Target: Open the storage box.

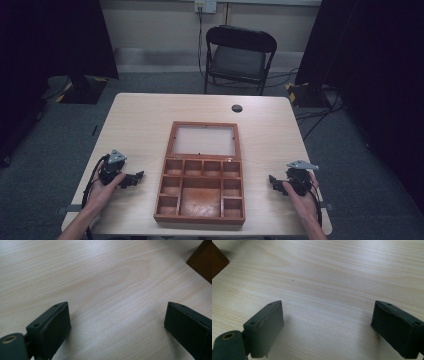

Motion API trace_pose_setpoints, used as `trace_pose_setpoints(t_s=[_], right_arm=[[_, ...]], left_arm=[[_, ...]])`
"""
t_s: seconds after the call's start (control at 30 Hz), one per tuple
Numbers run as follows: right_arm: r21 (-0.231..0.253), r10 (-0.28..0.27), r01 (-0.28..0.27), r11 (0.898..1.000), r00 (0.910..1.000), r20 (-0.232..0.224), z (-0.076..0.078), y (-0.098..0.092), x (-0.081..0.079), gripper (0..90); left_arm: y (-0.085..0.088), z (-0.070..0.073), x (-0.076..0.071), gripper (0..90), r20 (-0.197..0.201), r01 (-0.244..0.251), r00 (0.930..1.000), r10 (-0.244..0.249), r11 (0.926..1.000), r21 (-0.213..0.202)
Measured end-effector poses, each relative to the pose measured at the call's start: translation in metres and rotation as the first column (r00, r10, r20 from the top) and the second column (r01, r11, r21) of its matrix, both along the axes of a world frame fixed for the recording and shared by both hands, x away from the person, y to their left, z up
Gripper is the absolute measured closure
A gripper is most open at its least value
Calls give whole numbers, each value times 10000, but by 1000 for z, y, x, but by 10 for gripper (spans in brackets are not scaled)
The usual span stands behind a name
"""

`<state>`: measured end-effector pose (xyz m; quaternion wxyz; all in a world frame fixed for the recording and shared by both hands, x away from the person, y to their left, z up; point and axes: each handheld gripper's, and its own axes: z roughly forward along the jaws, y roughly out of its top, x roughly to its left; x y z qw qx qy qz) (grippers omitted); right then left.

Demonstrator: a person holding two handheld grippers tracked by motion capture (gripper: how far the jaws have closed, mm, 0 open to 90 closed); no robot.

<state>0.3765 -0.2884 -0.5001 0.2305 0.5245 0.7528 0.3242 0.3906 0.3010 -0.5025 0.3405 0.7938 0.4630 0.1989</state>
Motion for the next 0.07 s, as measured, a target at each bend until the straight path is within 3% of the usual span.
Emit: trace_pose_setpoints(t_s=[0.07], right_arm=[[-4,-1,1,10000,10000,2,0,0,0,96]], left_arm=[[0,0,0,60,3,-1,10000,1,10000,0]])
